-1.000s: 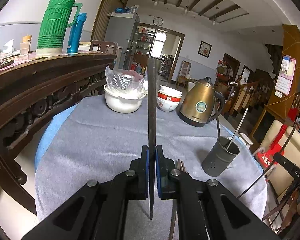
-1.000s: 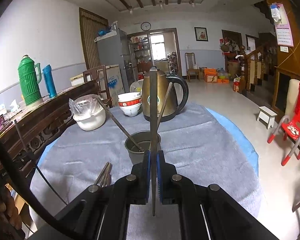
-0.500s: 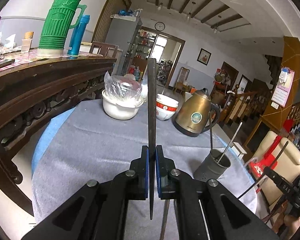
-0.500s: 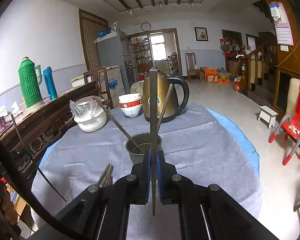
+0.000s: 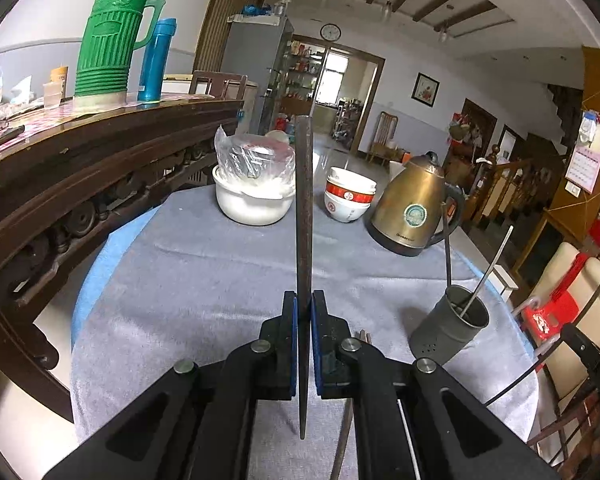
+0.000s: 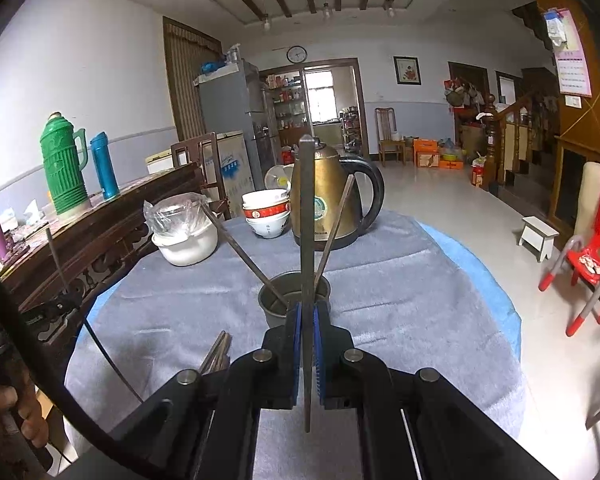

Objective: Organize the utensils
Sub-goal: 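Lower both chopsticks into the grey cup with the left and right tools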

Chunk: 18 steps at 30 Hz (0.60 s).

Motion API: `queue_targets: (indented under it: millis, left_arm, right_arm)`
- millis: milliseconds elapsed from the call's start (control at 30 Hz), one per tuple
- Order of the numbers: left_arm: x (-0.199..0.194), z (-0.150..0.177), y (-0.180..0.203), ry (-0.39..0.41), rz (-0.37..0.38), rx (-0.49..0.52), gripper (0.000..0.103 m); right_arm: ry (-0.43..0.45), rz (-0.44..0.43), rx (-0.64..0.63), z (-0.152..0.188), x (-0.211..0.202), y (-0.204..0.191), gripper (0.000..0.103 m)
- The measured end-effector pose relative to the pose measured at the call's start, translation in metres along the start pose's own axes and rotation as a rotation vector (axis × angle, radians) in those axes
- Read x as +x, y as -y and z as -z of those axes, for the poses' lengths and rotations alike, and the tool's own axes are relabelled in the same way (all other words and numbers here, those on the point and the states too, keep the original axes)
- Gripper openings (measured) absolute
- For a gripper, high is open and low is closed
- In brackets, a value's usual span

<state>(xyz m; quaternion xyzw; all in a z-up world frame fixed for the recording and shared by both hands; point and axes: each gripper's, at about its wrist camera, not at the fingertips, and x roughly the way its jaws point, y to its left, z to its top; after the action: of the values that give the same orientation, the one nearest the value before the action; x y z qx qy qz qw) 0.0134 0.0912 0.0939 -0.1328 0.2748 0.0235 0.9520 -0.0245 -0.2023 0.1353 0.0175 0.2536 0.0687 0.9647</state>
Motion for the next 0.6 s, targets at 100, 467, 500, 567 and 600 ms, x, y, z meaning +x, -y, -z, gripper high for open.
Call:
queue_targets:
  millis: [100,467,500,567,600]
  left_arm:
    - [0.001,-0.001,0.002,-0.005,-0.009,0.008,0.007]
    - [0.003,-0.002,-0.002,-0.018,-0.019,0.003,0.007]
    - [0.003,-0.002,-0.002,-0.020,-0.018,0.003,0.007]
    - [0.004,-0.002,-0.002,-0.021,-0.019,0.004,0.007]
    - [0.004,-0.001,-0.001,-0.022,-0.019,0.005,0.007]
  right_arm:
    - [0.002,0.001,-0.008,-0.002,0.000,-0.004,0.006]
    - [0.004,-0.008,-0.022,-0.006,0.001,-0.014,0.006]
    - [0.004,-0.008,-0.022,-0.006,0.001,-0.014,0.006]
    - [0.003,-0.008,-0.023,-0.007,0.001,-0.015,0.006]
    - [0.003,-0.008,-0.022,-0.007,0.002,-0.014,0.006]
